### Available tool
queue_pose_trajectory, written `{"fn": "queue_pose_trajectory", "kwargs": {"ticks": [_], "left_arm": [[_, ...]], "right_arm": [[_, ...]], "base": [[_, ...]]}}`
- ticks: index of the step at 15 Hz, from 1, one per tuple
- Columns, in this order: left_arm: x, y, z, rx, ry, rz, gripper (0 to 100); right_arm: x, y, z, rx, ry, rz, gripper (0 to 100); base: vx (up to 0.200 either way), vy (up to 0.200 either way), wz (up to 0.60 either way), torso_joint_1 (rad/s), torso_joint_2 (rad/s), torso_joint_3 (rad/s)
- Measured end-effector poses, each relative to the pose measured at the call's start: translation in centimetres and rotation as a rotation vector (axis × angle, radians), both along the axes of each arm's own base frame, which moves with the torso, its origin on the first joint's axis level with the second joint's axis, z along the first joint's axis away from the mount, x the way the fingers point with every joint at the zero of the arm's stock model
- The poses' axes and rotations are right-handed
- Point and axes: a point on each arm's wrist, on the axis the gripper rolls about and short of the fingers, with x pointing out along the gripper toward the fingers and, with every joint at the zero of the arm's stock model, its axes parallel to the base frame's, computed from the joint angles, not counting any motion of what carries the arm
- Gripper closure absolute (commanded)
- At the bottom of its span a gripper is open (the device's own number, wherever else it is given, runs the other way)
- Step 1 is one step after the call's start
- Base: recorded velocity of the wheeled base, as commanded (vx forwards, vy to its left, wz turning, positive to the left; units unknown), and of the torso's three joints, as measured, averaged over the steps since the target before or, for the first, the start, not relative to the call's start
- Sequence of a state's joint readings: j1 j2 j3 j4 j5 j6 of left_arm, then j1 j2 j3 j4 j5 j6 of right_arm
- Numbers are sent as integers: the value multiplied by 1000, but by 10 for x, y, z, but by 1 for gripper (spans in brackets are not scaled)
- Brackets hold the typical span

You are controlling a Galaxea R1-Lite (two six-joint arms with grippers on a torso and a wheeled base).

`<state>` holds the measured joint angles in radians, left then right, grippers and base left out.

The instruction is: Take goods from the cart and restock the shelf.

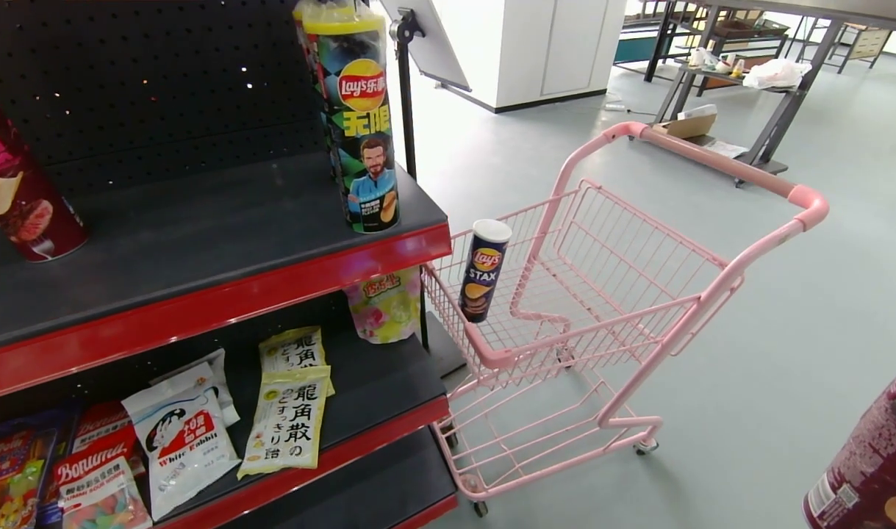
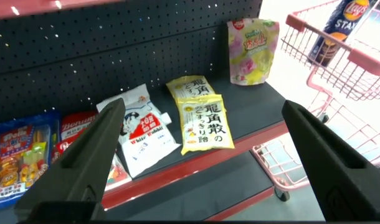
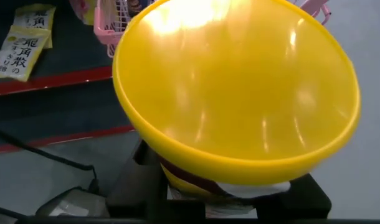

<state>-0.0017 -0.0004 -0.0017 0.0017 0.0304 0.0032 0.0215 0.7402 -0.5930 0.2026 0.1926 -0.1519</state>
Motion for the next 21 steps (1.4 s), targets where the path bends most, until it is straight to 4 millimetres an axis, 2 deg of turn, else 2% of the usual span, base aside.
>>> {"fn": "queue_pose_trajectory", "kwargs": {"ticks": [8, 15, 21], "left_arm": [[0, 0, 0, 0, 0, 0, 0], [0, 0, 0, 0, -1, 0, 0], [0, 0, 0, 0, 1, 0, 0]], "right_arm": [[5, 1, 5, -22, -6, 29, 100], [16, 1, 14, -19, -17, 37, 100], [22, 1, 6, -32, 0, 41, 100]], "base": [[0, 0, 0, 197, -564, -369], [0, 0, 0, 154, -380, -227], [0, 0, 600, 13, -14, -10]]}}
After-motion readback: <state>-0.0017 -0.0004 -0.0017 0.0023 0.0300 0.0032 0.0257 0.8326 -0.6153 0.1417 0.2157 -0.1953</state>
